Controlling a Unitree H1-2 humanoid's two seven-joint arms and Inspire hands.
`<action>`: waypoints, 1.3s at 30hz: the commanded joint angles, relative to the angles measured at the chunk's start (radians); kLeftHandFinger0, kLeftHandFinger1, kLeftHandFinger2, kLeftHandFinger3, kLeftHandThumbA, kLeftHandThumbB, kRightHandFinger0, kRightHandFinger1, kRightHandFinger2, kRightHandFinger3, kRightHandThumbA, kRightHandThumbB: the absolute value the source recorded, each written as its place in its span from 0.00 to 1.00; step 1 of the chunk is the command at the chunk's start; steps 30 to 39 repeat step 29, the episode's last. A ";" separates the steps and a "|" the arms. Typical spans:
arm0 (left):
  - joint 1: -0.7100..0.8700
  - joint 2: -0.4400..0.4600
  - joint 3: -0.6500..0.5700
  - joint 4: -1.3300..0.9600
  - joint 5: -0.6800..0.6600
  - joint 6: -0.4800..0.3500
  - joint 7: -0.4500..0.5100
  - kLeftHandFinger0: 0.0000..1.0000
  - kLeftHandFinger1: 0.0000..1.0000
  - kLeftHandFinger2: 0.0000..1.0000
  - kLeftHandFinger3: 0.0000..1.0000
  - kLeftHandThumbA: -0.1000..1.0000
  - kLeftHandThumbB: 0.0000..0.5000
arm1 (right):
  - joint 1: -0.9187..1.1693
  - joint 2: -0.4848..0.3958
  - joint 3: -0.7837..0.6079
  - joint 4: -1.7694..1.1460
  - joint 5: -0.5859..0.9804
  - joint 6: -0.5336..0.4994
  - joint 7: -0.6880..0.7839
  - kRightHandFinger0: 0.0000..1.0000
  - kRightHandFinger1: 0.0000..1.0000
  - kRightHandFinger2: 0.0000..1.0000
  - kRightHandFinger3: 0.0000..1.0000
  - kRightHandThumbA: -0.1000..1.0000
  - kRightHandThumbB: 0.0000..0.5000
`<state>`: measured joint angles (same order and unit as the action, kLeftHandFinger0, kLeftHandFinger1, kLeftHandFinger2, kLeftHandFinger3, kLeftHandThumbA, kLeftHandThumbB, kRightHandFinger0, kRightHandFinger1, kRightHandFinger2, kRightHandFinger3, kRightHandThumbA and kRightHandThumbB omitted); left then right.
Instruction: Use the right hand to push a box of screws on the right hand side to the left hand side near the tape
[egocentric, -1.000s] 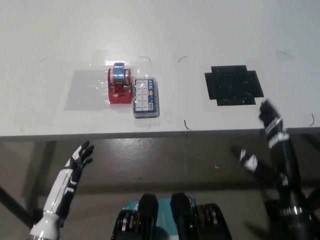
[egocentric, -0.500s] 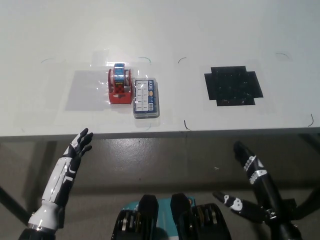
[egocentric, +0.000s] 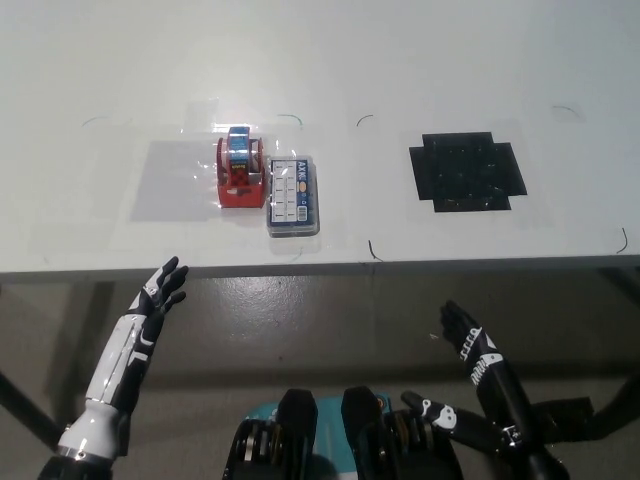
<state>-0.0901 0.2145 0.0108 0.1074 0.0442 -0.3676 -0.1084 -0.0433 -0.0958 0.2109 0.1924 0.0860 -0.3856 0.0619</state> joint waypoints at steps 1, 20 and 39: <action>-0.023 0.006 -0.005 -0.025 -0.022 -0.004 -0.015 1.00 1.00 1.00 1.00 1.00 0.35 | -0.036 0.019 -0.028 0.011 0.027 -0.081 0.032 1.00 1.00 1.00 1.00 1.00 0.45; -0.022 -0.002 -0.004 -0.015 -0.027 -0.012 -0.008 1.00 1.00 1.00 1.00 1.00 0.39 | -0.086 0.026 -0.072 -0.028 0.026 -0.019 0.054 1.00 1.00 1.00 1.00 1.00 0.40; -0.015 0.002 0.000 -0.023 -0.016 -0.001 -0.001 1.00 1.00 1.00 1.00 1.00 0.37 | -0.093 0.034 -0.081 -0.024 0.028 -0.001 0.060 1.00 1.00 1.00 1.00 0.98 0.39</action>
